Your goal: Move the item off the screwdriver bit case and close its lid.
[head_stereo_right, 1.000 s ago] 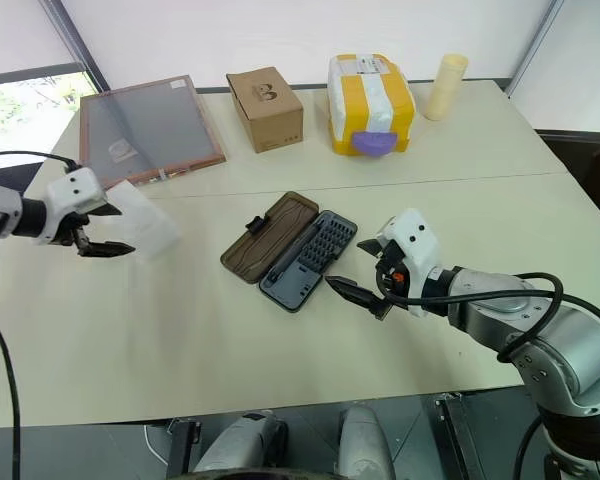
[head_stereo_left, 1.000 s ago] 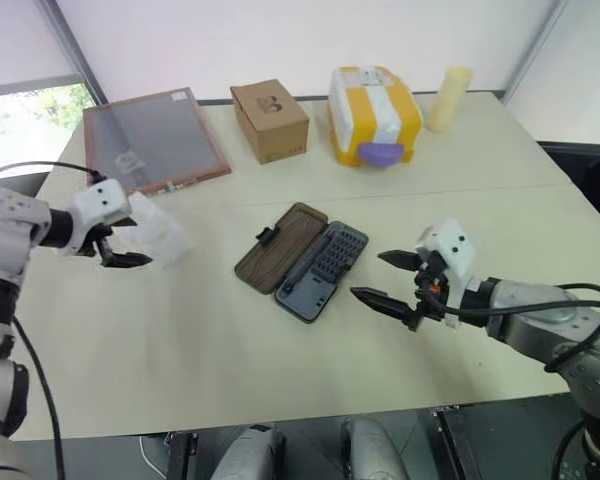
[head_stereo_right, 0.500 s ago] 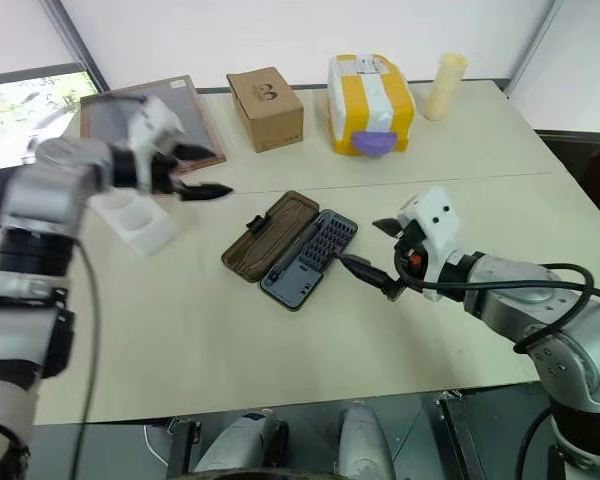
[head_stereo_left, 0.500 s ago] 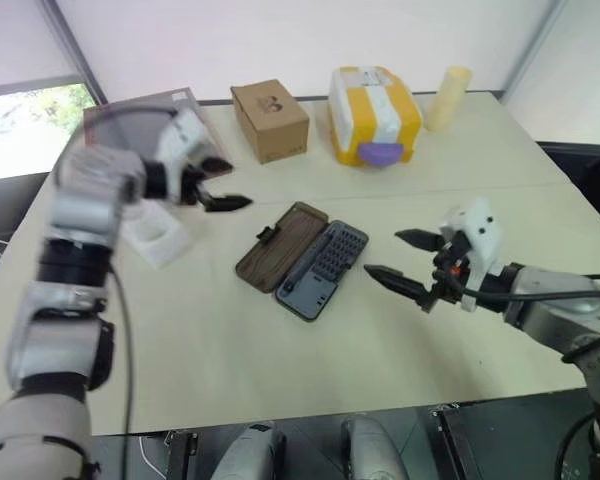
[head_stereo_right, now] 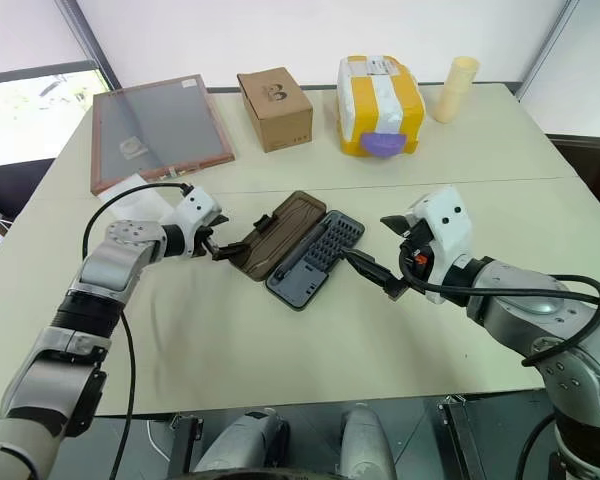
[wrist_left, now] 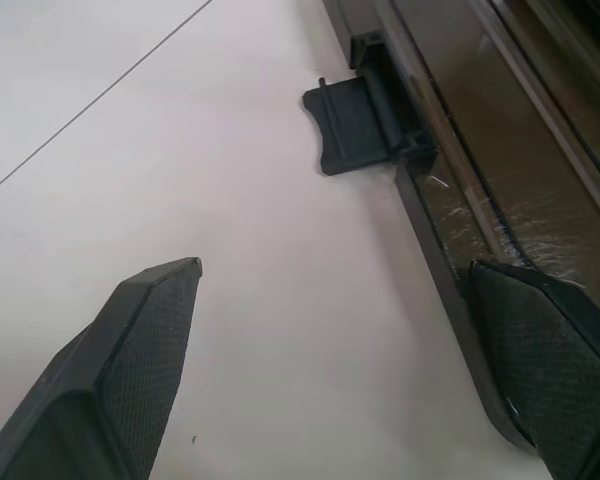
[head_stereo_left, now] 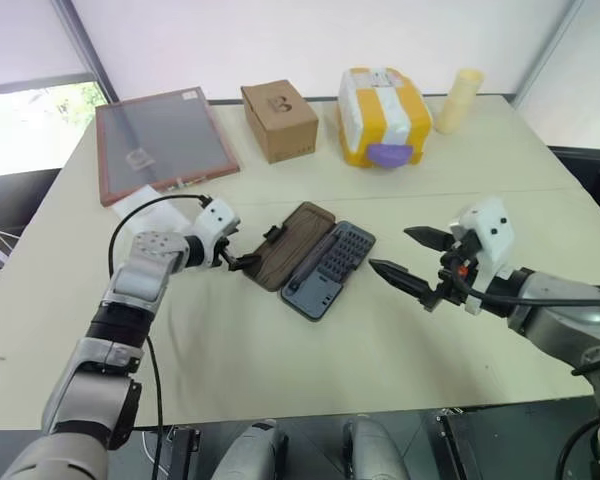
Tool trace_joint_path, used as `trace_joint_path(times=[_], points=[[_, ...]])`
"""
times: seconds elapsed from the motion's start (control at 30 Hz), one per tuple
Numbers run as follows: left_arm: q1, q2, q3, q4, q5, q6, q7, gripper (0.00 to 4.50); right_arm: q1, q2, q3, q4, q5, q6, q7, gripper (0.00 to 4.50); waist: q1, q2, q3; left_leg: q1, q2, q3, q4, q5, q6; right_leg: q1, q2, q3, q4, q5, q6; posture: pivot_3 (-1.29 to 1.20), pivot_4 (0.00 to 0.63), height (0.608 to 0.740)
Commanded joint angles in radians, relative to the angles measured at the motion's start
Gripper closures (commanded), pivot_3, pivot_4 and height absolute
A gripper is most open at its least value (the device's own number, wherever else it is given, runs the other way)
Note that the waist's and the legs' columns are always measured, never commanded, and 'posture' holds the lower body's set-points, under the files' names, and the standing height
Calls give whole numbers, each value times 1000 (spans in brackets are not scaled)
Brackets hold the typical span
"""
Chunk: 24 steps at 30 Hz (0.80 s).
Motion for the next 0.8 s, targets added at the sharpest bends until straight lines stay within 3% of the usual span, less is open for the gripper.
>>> trace_joint_path(times=[0.03,0.23,0.5,0.67,0.8], points=[[50,23,-34,-23,16,13,-26,1384,-5,-6,-27,-23,10,-17,-5,0,0,0,0,0,0,0,0,0,0,0,0,0,0,0,0,0,150,740],[77,39,-60,-54,27,21,-29,4448,-3,-16,-32,-14,9,-16,-1,0,-1,0,0,6,1,1,-1,0,0,5,0,1,0,0,0,0,150,740],[-16,28,-97,32,47,-83,-43,4484,63,-102,-68,-13,8,-1,66,0,5,1,-1,13,1,2,-3,-1,1,11,1,2,-2,0,0,0,150,740],[-186,-30,-128,249,18,-491,-250,4484,212,-252,-198,-10,33,29,265,0,27,0,0,11,0,2,-1,-1,1,12,0,1,-4,0,0,0,150,740],[-292,-107,-149,439,35,-670,-362,4484,305,-317,-249,-2,-7,16,370,0,32,0,0,11,0,2,-1,-1,2,12,0,0,-4,0,0,0,150,740]])
